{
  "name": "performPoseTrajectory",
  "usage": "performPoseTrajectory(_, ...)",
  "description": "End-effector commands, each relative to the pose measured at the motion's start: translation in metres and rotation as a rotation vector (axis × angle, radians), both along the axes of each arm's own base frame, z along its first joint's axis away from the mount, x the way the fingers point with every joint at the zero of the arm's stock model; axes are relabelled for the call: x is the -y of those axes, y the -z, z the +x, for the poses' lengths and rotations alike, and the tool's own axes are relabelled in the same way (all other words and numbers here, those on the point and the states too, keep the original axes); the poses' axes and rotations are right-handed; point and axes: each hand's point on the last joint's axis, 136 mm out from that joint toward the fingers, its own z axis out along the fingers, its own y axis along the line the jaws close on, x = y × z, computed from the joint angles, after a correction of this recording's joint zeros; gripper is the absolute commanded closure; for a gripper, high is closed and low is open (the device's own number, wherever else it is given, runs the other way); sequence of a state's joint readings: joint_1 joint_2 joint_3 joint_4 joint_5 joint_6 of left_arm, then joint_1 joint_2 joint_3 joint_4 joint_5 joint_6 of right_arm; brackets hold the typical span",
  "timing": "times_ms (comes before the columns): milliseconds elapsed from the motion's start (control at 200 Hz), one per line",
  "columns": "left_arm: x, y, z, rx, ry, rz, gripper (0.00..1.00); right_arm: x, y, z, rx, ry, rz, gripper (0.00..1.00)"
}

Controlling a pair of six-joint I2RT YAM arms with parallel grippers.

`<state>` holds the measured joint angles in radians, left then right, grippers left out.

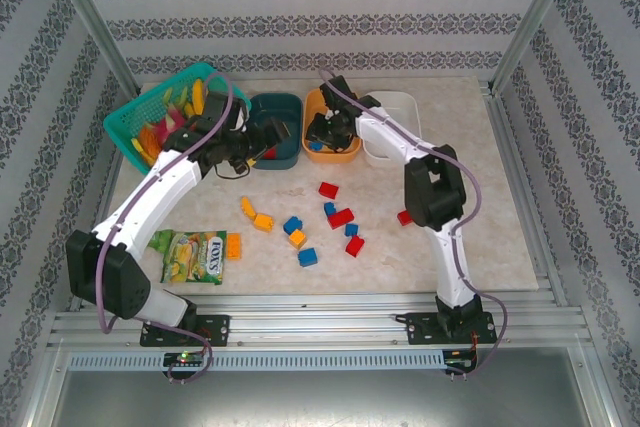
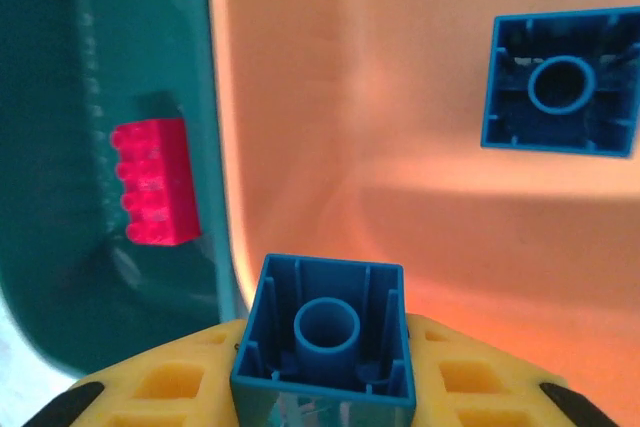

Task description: Sort the legos into containers by color

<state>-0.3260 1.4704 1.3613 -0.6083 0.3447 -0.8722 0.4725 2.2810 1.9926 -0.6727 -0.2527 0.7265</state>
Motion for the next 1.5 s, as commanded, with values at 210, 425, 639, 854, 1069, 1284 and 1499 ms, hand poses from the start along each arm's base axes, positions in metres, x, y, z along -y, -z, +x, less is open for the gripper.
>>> performPoseTrajectory(210, -0.005, -0.002, 0.0, 0.007, 0.007, -0.001, 0.06, 0.011, 0.028, 0.01, -0.101, 0.005, -0.016, 0.76)
performPoseTrajectory(425, -0.01, 0.003, -0.012, -0.01, -0.005, 0.006, 0.06, 0.014, 0.026, 0.017, -0.095, -0.007, -0.034, 0.53)
performPoseTrajectory(639, -0.025, 0.006, -0.037, -0.033, -0.042, 0.032, 0.07, 0.013, -0.031, 0.016, 0.032, -0.037, -0.045, 0.5)
performPoseTrajectory(854, -0.065, 0.017, -0.092, -0.089, -0.184, 0.107, 0.09, -0.02, -0.087, -0.032, 0.197, -0.192, -0.061, 0.52)
performPoseTrajectory(1069, -0.099, 0.041, -0.162, -0.153, -0.279, 0.13, 0.13, -0.095, -0.064, -0.129, 0.209, -0.503, -0.065, 0.5)
performPoseTrajectory(1284, -0.127, 0.061, -0.22, -0.169, -0.387, 0.116, 0.16, -0.145, -0.025, -0.181, 0.163, -0.673, -0.122, 0.4)
performPoseTrajectory(1499, -0.136, 0.071, -0.244, -0.179, -0.437, 0.083, 0.17, -0.164, 0.02, -0.192, 0.097, -0.73, -0.195, 0.38)
